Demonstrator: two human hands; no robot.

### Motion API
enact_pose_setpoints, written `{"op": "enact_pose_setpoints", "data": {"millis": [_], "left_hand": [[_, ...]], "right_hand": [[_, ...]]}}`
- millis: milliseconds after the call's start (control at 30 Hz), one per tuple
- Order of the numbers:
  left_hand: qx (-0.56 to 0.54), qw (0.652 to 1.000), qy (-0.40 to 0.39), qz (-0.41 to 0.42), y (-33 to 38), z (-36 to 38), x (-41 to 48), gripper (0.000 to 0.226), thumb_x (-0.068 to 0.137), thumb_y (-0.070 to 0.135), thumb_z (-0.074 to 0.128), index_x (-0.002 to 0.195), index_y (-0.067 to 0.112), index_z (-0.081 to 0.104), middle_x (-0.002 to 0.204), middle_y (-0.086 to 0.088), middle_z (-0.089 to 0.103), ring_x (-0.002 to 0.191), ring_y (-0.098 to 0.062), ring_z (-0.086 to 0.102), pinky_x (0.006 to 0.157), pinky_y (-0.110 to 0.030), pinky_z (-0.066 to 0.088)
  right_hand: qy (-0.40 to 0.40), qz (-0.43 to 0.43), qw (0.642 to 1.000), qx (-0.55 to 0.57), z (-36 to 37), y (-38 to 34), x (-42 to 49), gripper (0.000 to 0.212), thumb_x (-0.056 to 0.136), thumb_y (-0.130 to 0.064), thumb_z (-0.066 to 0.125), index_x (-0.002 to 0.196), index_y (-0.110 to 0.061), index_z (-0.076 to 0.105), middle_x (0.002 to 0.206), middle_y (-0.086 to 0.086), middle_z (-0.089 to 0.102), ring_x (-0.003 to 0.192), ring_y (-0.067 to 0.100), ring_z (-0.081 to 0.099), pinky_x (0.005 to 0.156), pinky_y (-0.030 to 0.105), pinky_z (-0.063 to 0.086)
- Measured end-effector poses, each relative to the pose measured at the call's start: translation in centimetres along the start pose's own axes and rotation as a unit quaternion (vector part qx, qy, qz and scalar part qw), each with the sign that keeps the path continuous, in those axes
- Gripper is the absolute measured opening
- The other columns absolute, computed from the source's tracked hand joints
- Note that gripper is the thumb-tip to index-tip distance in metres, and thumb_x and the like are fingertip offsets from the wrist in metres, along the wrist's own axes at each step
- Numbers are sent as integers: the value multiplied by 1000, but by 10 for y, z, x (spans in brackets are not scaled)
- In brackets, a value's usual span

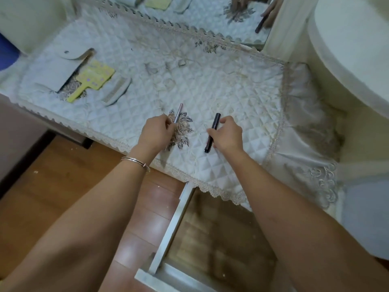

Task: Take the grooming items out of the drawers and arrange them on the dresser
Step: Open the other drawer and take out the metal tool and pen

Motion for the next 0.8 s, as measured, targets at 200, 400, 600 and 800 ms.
{"op": "enact_pose_setpoints", "data": {"millis": [200, 400, 600, 800], "left_hand": [[-6, 992, 33, 118, 3, 4, -81, 27, 88, 11, 52, 113, 2, 56, 111, -17, 54, 89, -31, 56, 75, -31, 41], [80, 951, -132, 267, -25, 53, -214, 27, 87, 24, 47, 103, 9, 62, 103, -9, 63, 92, -29, 56, 78, -38, 51], [117, 920, -212, 309, -81, 78, -299, 41, 86, 51, 32, 97, 27, 63, 92, 9, 68, 83, -12, 63, 72, -21, 48], [99, 928, -186, 308, -101, 78, -316, 41, 84, 49, 37, 100, 22, 63, 95, 5, 69, 86, -17, 64, 73, -25, 52]], "right_hand": [[0, -111, 992, -56, -21, 25, -78, 37, 87, -16, 57, 123, -9, 51, 110, 10, 59, 100, 18, 53, 87, 30, 43], [10, -83, 978, -189, -24, 124, -212, 26, 87, -18, 57, 112, -15, 61, 110, 5, 62, 105, 24, 55, 91, 33, 44], [-3, 4, 970, -242, -5, 221, -343, 36, 74, -45, 51, 82, -16, 72, 82, 3, 72, 78, 23, 68, 69, 30, 55], [70, 7, 968, -239, 2, 234, -379, 34, 74, -36, 57, 93, -12, 72, 94, 4, 74, 87, 21, 70, 79, 30, 55]]}}
Point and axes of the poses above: each hand's wrist, its own x-axis towards the middle knuckle, its own z-axis out of the palm, y = z × x, the point moved 3 cm from there along x, towards the middle knuckle
